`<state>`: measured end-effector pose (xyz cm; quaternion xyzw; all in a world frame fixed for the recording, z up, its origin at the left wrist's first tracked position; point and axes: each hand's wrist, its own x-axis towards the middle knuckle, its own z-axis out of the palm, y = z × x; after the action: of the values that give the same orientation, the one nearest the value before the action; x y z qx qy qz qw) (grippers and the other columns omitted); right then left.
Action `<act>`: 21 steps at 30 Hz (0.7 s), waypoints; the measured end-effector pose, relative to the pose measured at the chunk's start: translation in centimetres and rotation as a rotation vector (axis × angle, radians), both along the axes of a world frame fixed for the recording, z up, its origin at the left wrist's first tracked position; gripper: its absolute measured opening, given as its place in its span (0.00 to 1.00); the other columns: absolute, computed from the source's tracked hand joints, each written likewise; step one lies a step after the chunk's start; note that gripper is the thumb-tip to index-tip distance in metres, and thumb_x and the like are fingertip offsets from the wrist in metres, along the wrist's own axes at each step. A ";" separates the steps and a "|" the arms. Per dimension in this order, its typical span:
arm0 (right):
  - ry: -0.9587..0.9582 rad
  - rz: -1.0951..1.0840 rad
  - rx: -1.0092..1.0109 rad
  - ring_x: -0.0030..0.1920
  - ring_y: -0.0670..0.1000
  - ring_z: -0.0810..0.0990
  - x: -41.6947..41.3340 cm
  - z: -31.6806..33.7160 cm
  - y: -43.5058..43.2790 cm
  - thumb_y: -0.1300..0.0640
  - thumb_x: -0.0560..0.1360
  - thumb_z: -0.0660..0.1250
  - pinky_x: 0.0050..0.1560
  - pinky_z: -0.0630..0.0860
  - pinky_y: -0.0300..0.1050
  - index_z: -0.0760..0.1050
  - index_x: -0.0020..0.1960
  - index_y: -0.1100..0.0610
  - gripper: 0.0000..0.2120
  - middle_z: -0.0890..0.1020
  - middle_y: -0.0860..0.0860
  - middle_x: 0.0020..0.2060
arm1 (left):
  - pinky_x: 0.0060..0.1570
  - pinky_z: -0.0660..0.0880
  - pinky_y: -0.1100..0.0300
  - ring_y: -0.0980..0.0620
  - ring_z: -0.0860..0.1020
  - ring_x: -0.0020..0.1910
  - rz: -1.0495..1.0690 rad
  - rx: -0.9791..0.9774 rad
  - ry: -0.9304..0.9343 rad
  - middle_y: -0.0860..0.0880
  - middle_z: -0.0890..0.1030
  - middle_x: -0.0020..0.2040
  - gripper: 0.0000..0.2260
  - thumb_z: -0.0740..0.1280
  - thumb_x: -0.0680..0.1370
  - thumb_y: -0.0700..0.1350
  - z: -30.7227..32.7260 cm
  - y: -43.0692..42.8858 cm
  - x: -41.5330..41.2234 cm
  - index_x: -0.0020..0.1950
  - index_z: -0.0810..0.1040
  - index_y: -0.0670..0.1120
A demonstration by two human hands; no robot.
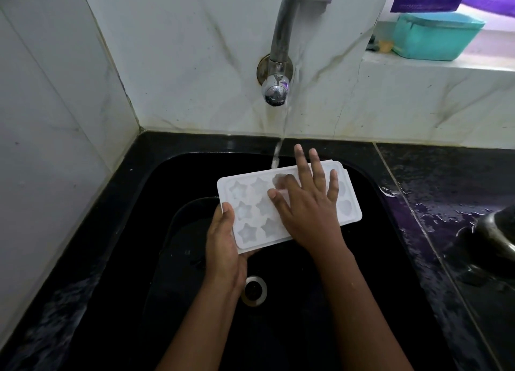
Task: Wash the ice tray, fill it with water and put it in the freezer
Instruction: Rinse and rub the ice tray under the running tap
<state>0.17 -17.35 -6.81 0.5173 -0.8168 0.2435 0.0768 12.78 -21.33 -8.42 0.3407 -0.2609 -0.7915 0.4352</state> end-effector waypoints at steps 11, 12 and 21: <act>-0.010 -0.012 0.055 0.75 0.47 0.35 0.0 0.5 0.1 0.34 0.75 0.40 0.71 0.32 0.54 0.74 0.59 0.45 0.30 0.43 0.47 0.77 | 0.52 0.78 0.43 0.44 0.83 0.53 0.019 0.004 0.009 0.44 0.84 0.55 0.12 0.57 0.83 0.49 -0.1 -0.1 -0.1 0.58 0.78 0.47; -0.003 -0.030 0.051 0.75 0.47 0.34 0.4 0.5 0.0 0.34 0.75 0.40 0.71 0.32 0.55 0.74 0.61 0.46 0.31 0.43 0.47 0.77 | 0.51 0.78 0.43 0.44 0.83 0.53 0.011 0.010 0.014 0.44 0.84 0.55 0.13 0.57 0.83 0.49 0.0 0.0 -0.2 0.59 0.78 0.47; -0.274 0.112 0.108 0.75 0.45 0.37 -0.3 2.2 0.4 0.32 0.74 0.48 0.73 0.38 0.57 0.75 0.62 0.44 0.27 0.45 0.44 0.77 | 0.49 0.79 0.43 0.45 0.84 0.49 0.044 0.026 0.041 0.46 0.85 0.51 0.12 0.56 0.83 0.49 -0.1 -0.5 0.2 0.57 0.78 0.49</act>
<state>-0.14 -16.95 -4.64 0.5275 -0.8013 0.2714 -0.0769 12.94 -21.79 -8.49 0.3358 -0.2343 -0.7917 0.4533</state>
